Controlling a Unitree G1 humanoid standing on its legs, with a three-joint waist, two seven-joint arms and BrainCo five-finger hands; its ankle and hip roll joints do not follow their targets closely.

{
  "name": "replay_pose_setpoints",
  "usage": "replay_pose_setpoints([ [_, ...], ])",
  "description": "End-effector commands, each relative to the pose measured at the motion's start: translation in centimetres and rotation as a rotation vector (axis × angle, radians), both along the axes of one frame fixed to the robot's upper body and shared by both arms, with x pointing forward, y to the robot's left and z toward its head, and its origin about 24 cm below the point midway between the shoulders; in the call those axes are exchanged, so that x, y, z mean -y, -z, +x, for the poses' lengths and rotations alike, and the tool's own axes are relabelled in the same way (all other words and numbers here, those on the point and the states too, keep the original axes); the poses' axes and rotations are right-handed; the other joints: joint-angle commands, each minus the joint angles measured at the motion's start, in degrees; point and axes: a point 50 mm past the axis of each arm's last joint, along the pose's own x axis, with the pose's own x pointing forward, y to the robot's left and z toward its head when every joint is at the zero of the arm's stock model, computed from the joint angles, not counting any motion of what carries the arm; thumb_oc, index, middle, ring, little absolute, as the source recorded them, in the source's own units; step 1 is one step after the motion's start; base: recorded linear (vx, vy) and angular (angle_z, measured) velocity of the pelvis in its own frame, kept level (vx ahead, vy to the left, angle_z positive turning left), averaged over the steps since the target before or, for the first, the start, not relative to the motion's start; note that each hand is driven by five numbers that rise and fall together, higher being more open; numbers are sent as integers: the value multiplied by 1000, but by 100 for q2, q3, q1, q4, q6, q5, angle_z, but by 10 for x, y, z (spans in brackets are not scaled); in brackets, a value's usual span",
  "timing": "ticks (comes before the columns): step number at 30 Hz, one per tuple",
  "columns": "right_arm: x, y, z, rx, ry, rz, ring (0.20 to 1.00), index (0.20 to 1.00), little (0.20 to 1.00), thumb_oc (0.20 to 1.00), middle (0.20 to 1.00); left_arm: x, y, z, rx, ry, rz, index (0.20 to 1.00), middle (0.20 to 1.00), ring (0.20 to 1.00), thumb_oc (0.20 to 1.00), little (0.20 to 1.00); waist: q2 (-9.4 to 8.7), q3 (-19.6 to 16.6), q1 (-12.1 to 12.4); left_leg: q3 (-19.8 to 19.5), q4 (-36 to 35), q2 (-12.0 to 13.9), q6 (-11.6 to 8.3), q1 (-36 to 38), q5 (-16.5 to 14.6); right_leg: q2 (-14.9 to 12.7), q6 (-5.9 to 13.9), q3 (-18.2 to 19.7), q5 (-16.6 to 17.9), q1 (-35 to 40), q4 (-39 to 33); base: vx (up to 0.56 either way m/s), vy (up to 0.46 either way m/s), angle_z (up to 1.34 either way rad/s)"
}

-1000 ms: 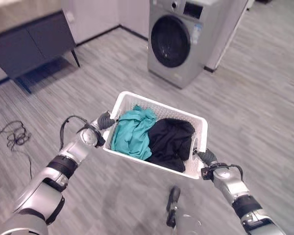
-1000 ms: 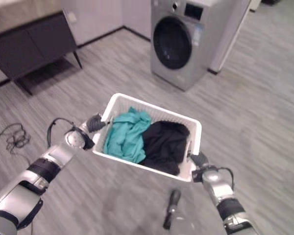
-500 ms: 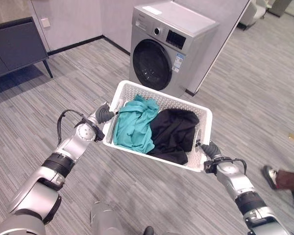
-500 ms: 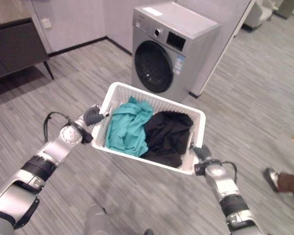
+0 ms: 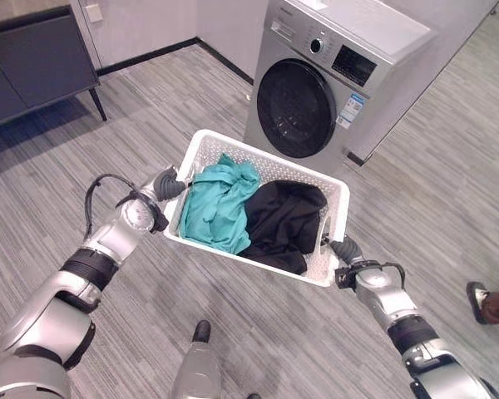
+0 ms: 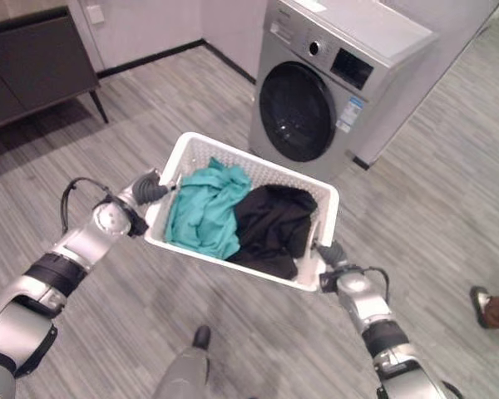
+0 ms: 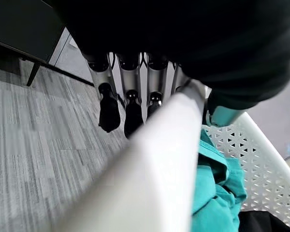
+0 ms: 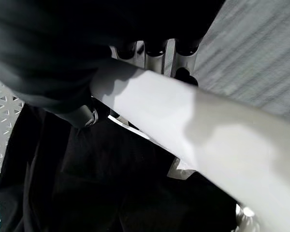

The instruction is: Grab the laundry basket,head to the washer,open it,put in the laundry and shut it.

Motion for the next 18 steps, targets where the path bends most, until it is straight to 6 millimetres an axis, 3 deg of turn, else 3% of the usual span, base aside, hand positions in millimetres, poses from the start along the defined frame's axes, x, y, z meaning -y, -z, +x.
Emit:
replay_pose_setpoints([
  [1, 8, -49, 16, 269, 4, 102, 200, 200, 200, 200, 200, 4, -49, 11, 187, 14, 7, 200, 200, 200, 200, 200, 14, -738, -40, -164, -636, 25, 194, 59, 409, -425, 466, 87, -17, -588, 1957, 382, 416, -31],
  [2, 9, -50, 17, 272, 11, 104, 200, 200, 200, 200, 200, 4, -52, 11, 193, 16, 9, 200, 200, 200, 200, 200, 39, -766, -77, -85, -650, -51, 317, 229, 297, -544, 569, 135, 190, -771, 2432, 251, 277, -21],
  [3, 9, -50, 17, 273, 11, 104, 200, 200, 200, 200, 200, 4, -52, 11, 194, 16, 9, 200, 200, 200, 200, 200, 41, -774, -71, -79, -666, -47, 320, 220, 317, -544, 568, 142, 197, -796, 2443, 328, 393, -36],
  [4, 13, -54, 18, 289, 26, 100, 200, 200, 200, 200, 200, 7, -57, 10, 213, 26, -3, 200, 200, 200, 200, 200, 164, -738, -162, 120, -716, -116, 548, 583, 118, -791, 778, 137, 759, -1185, 3524, 288, 368, -38],
  [7, 19, -56, 17, 289, 37, 72, 200, 200, 200, 200, 200, 6, -59, 8, 219, 31, -33, 200, 200, 200, 200, 200, 435, -682, -283, 270, -831, -205, 775, 1032, -69, -1221, 814, -180, 983, -1686, 4166, 334, 360, -51],
  [8, 23, -56, 16, 289, 41, 61, 200, 200, 200, 200, 200, 8, -62, 7, 230, 41, -49, 200, 200, 200, 200, 200, 476, -662, -309, 282, -895, -273, 810, 1166, -113, -1309, 746, -299, 855, -1831, 3987, 392, 232, -44],
  [9, 27, -56, 14, 287, 51, 53, 200, 200, 200, 200, 200, 9, -65, 6, 238, 52, -56, 200, 200, 200, 200, 200, 488, -625, -315, 274, -1019, -391, 816, 1344, -172, -1264, 693, -429, 603, -1996, 3376, 310, 136, -41],
  [10, 27, -56, 14, 287, 51, 52, 200, 200, 200, 200, 200, 9, -65, 6, 237, 52, -56, 200, 200, 200, 200, 200, 499, -624, -316, 271, -1037, -376, 809, 1368, -175, -1244, 689, -441, 599, -1963, 3343, 316, 40, -31],
  [13, 28, -55, 12, 285, 48, 43, 200, 200, 200, 200, 200, 9, -57, 4, 208, 62, -88, 200, 200, 200, 200, 200, 512, -601, -311, 188, -1121, -417, 660, 1582, -406, -1237, 611, -410, 352, -2058, 1399, 270, -76, 7],
  [14, 30, -53, 11, 277, 51, 38, 200, 200, 200, 200, 200, 7, -53, 3, 199, 60, -103, 200, 200, 200, 200, 200, 537, -610, -322, 138, -1127, -407, 616, 1623, -462, -1229, 625, -263, 422, -2079, 869, 213, -74, -2],
  [15, 30, -53, 11, 277, 51, 38, 200, 200, 200, 200, 200, 7, -53, 2, 198, 59, -104, 200, 200, 200, 200, 200, 543, -625, -328, 138, -1133, -401, 615, 1605, -441, -1212, 617, -274, 476, -2065, 793, 360, -60, 14],
  [16, 32, -50, 9, 268, 53, 30, 200, 200, 200, 200, 200, 9, -50, 1, 198, 67, -115, 200, 200, 200, 200, 200, 576, -614, -408, 43, -1093, -419, 570, 1731, -631, -1323, 754, 141, 822, -2268, -74, 391, -47, 17],
  [18, 28, -51, 10, 271, 35, 40, 200, 200, 200, 200, 200, 13, -49, 3, 200, 75, -115, 200, 200, 200, 200, 200, 617, -637, -461, 97, -1008, -387, 515, 1880, -823, -1445, 852, 28, 1008, -2383, -488, 483, -74, 37],
])
